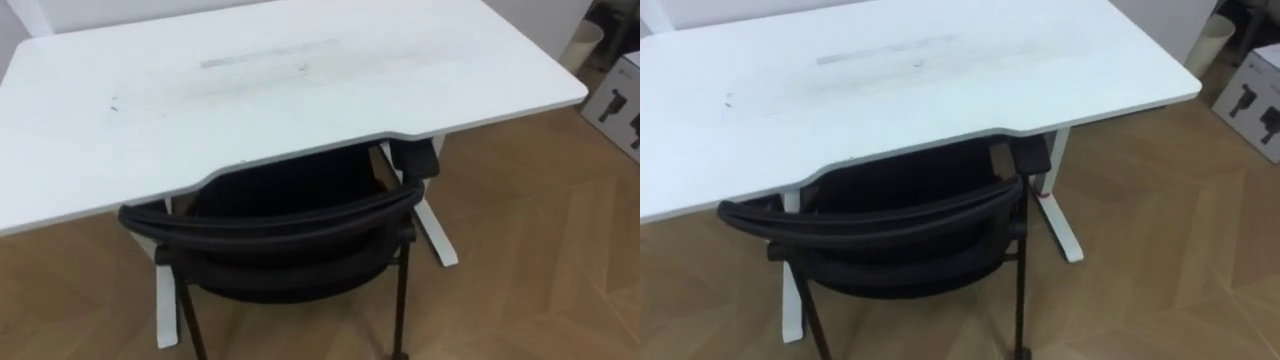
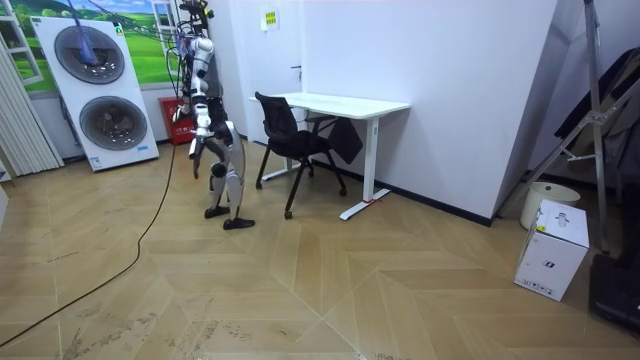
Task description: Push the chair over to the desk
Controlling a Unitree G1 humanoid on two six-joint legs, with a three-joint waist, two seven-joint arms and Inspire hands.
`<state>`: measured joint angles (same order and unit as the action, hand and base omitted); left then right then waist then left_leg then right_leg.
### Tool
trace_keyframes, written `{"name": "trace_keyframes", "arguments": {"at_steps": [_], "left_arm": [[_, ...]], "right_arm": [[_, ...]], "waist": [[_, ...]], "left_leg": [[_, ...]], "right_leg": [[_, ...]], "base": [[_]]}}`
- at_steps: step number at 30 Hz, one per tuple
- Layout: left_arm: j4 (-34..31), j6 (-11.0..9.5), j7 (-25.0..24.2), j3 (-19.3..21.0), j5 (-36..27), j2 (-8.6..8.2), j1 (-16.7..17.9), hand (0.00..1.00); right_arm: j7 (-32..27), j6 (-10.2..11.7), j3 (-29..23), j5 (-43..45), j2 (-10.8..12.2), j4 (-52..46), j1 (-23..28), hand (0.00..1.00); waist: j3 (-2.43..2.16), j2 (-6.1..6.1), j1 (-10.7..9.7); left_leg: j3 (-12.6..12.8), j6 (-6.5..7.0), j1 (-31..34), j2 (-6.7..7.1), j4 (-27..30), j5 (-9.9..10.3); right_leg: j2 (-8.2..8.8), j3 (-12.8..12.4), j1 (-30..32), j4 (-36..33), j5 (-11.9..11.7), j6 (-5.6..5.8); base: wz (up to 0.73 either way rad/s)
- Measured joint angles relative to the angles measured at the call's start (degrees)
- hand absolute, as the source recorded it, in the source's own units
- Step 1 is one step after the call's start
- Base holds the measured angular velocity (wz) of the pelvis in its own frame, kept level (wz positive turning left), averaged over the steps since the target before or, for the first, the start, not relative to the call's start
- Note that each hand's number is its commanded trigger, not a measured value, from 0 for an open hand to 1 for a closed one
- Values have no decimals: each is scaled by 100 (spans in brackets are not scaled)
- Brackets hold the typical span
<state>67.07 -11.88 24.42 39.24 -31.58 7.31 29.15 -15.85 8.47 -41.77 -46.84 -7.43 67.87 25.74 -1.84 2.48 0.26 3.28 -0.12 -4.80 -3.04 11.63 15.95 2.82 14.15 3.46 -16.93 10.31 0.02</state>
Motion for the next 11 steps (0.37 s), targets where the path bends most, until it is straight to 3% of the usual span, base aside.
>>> {"name": "trace_keyframes", "arguments": {"at_steps": [2, 4, 6, 11], "left_arm": [[542, 244, -319, -34, 45, -68, -10, 0], [871, 470, -645, -413, 84, -175, -79, 0], [953, 631, -868, -762, 276, -229, -237, 0], [831, 966, -1321, -1642, 1151, -177, -891, 0]], "right_arm": [[321, -135, 300, 90, 37, 525, -98, 0], [614, -252, 756, 221, 37, 1085, -394, 0], [700, -365, 1149, 483, 39, 1265, -670, 0], [1140, -562, 1954, 675, 23, 1139, -1327, 0]], "waist": [[7, -7, -10], [12, -15, -17], [18, -18, -2], [41, -40, -57]], "left_leg": [[-7, 8, -45, 25, 25, 10], [-33, 13, -97, 58, 54, 27], [-35, 16, -96, 76, 64, 30], [-66, 51, -89, 82, 111, 4]], "right_leg": [[22, -7, -52, 17, -7, 14], [52, 4, -124, 24, -22, 39], [47, 5, -137, 39, -59, 50], [-1, 47, -239, 166, -169, 37]], "base": [[0], [5], [2], [2]]}}
